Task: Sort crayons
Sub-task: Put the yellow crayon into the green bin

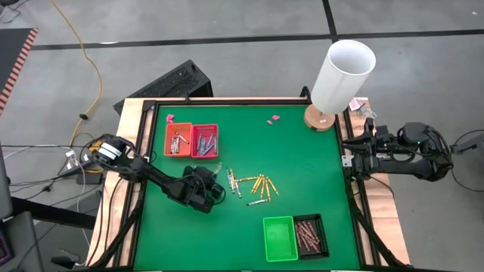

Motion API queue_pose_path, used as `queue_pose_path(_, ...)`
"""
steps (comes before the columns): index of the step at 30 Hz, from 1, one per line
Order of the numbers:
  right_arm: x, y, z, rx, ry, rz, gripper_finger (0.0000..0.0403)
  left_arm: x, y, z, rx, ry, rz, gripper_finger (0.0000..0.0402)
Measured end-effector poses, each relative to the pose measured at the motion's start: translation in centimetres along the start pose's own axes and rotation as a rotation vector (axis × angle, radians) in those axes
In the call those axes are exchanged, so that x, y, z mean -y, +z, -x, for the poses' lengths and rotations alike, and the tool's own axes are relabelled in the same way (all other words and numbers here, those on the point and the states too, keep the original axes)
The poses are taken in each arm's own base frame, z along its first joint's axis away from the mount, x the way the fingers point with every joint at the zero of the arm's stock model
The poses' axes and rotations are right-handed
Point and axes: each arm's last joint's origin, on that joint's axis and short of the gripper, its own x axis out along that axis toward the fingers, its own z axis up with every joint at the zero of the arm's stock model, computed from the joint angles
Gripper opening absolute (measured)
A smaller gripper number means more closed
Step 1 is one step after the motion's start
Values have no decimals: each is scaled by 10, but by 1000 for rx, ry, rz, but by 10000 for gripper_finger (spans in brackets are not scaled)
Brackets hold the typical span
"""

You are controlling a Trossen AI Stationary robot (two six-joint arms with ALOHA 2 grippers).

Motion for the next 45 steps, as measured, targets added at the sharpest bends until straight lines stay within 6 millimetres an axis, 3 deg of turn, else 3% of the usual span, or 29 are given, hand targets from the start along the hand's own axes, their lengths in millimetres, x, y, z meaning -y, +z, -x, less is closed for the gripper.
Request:
queue_pose_path(5,0,0,0,0,0,0,68,4,1,0,-14,-24,52,2)
queue_pose_path(17,0,0,0,0,0,0,68,39,19,10,-5,-101,-34,1)
queue_pose_path(36,0,0,0,0,0,1,68,76,48,26,69,-178,-56,0)
queue_pose_path(45,0,0,0,0,0,2,68,70,51,20,28,-126,-49,21)
